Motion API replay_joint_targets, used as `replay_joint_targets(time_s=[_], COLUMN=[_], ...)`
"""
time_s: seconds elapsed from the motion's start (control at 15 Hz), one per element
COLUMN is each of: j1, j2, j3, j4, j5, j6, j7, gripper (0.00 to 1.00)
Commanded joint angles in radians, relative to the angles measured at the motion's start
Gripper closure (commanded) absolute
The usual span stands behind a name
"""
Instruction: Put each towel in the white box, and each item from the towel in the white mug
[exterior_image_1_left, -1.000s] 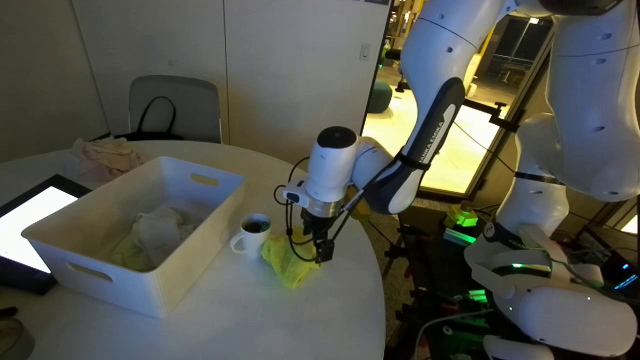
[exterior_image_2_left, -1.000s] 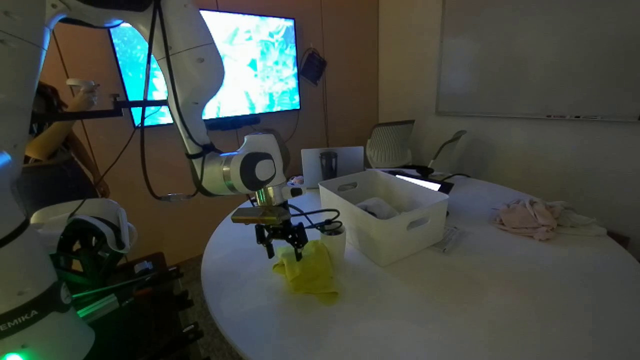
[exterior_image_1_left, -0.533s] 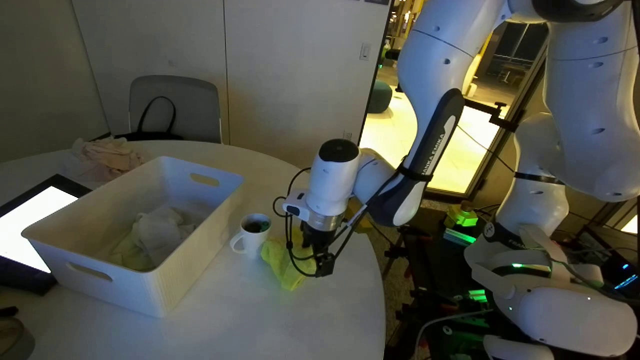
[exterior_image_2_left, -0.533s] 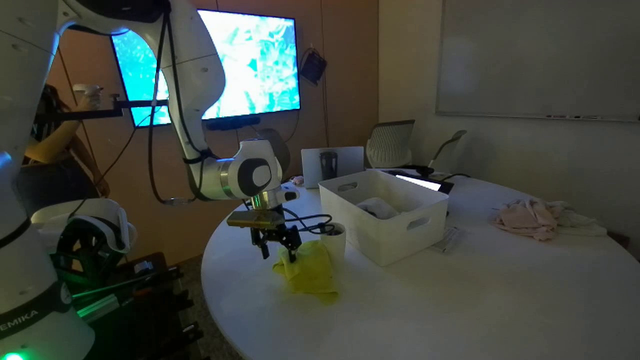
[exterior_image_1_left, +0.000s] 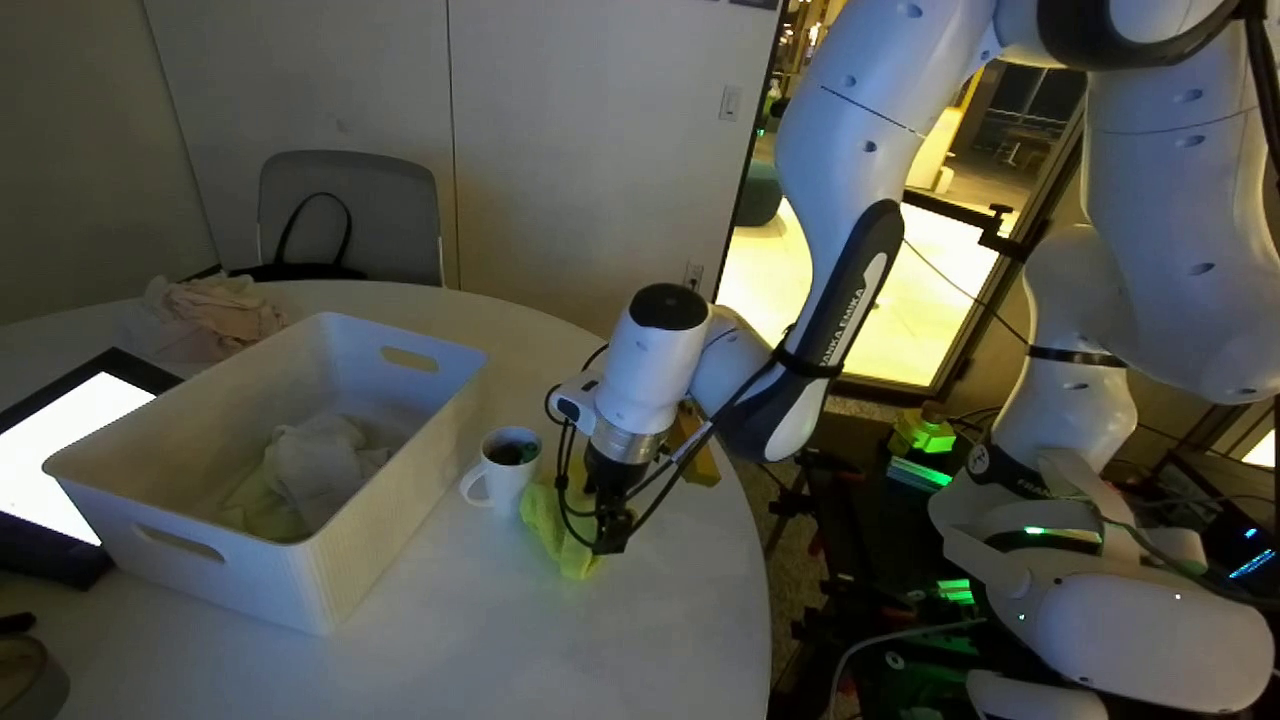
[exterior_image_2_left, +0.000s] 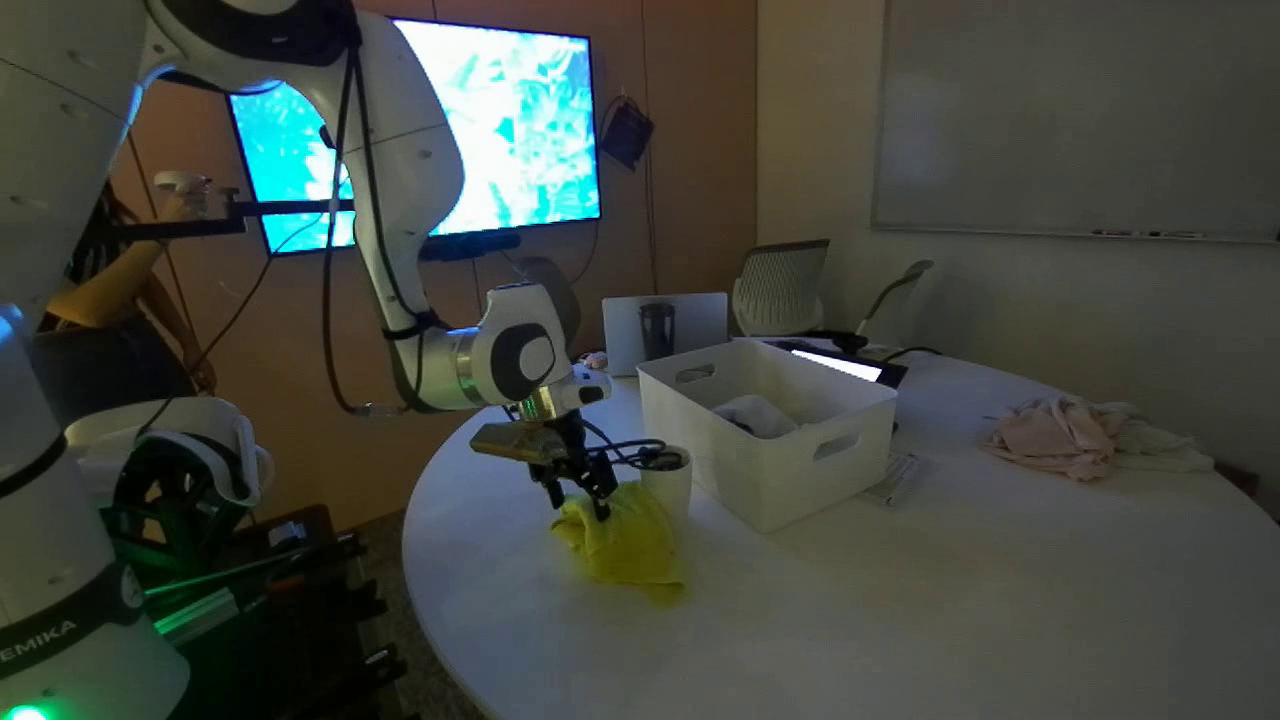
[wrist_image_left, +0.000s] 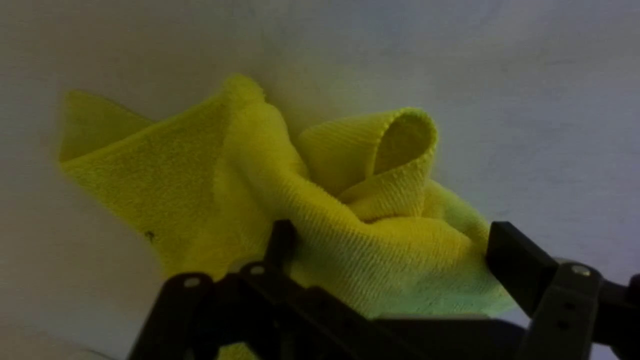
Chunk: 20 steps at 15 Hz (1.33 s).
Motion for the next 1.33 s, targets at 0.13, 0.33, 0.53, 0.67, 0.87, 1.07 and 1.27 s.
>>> replay_joint_targets(time_s=[0.13, 0.33, 0.53, 0.67, 0.87, 1.07, 1.27], j1=[0.144, 0.2, 0.239, 0.257, 0.275, 0.294, 0.281], j2=[0.041, 0.047, 0.052, 0.051, 0.052, 0.043, 0.003], j3=[-0.135, -0.182, -0.212, -0.228, -0.245, -0.265, -0.247], j4=[0.04, 0.039, 0.037, 0.032, 0.028, 0.02, -0.008], j5=[-0.022, -0.02, -0.018, -0.02, -0.019, -0.02, -0.016], j6=[0.037, 0.038, 0.036, 0.036, 0.038, 0.039, 0.027], j7=[0.133, 0.165, 0.176, 0.176, 0.172, 0.175, 0.143], gripper=[0.0, 0.0, 0.34, 0.51, 0.73, 0.91, 0.94])
